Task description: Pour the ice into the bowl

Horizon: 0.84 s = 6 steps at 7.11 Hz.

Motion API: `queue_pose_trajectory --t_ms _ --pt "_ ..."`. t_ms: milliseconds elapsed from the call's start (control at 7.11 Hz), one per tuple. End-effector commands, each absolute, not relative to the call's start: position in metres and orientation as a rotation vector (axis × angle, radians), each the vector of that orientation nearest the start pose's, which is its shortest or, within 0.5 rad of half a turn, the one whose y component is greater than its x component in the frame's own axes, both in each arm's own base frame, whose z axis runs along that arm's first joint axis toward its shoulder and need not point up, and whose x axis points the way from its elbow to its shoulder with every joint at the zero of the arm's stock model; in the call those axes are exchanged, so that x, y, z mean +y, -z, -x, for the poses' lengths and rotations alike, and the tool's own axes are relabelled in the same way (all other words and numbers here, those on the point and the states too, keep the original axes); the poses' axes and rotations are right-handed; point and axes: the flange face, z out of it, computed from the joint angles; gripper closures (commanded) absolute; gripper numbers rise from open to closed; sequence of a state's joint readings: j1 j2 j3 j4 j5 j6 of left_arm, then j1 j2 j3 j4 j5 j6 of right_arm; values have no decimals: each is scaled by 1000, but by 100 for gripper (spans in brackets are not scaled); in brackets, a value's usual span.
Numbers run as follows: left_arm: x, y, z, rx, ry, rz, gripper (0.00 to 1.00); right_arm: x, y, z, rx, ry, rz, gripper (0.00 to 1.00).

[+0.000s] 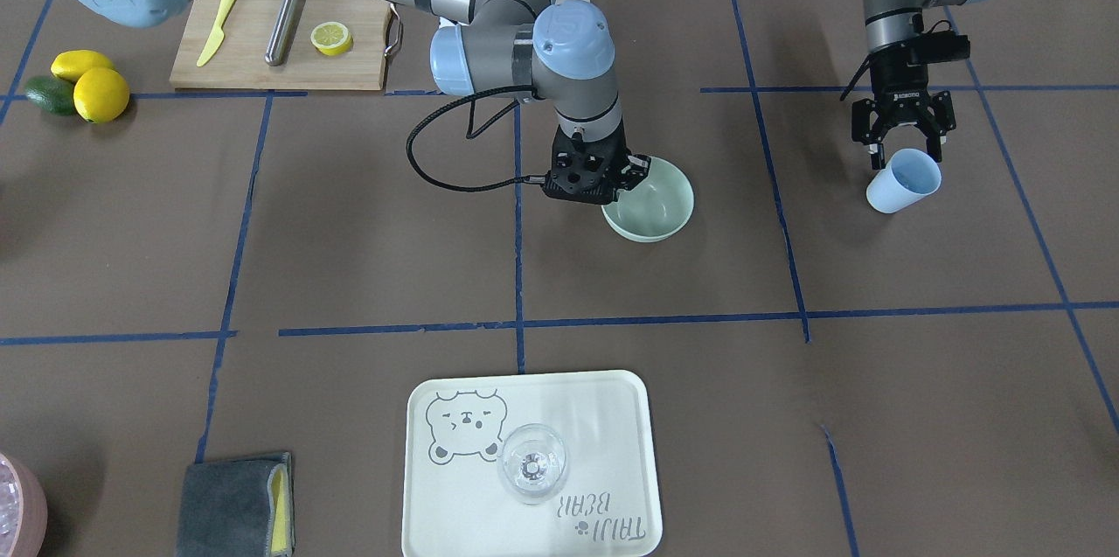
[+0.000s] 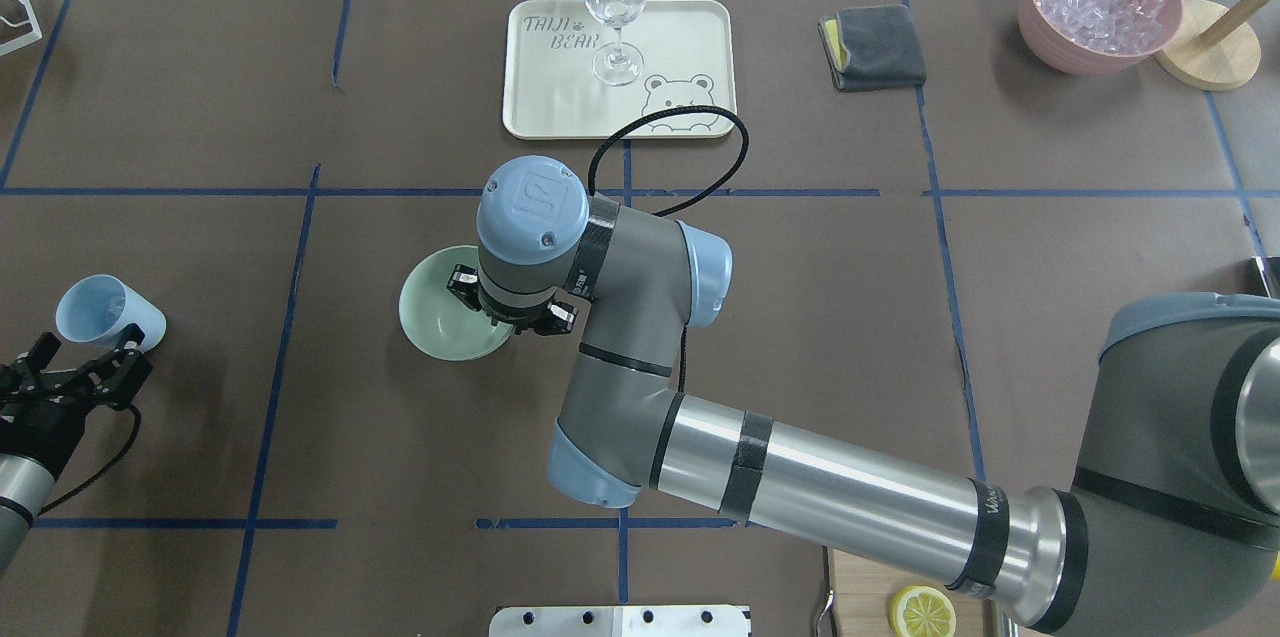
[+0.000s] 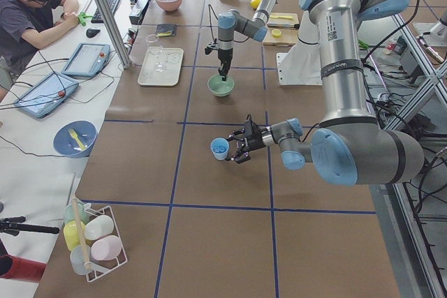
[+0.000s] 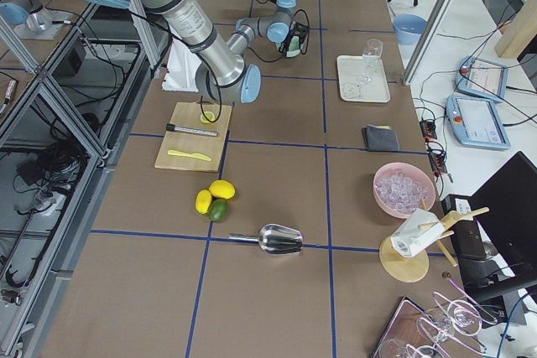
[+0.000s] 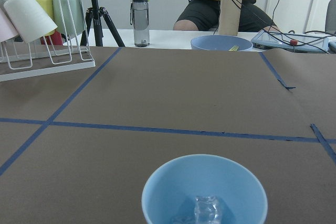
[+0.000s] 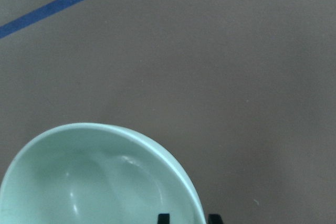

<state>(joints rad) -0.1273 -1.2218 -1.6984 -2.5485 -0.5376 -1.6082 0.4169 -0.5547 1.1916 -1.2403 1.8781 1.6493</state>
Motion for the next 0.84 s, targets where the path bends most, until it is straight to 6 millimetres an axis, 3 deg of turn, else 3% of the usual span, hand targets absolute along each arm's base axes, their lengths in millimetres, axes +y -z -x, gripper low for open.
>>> queue_pose_trajectory --t_ms 0,562,703 --pt "-262 -617 -325 651 538 -1023 1 -421 -125 702 -997 -307 110 0" --pt "-267 -634 -352 625 536 -1053 1 -421 -115 698 -1013 -319 113 0" --pt "-270 -633 -349 620 544 -1064 1 -422 -114 697 -1016 -319 112 0"
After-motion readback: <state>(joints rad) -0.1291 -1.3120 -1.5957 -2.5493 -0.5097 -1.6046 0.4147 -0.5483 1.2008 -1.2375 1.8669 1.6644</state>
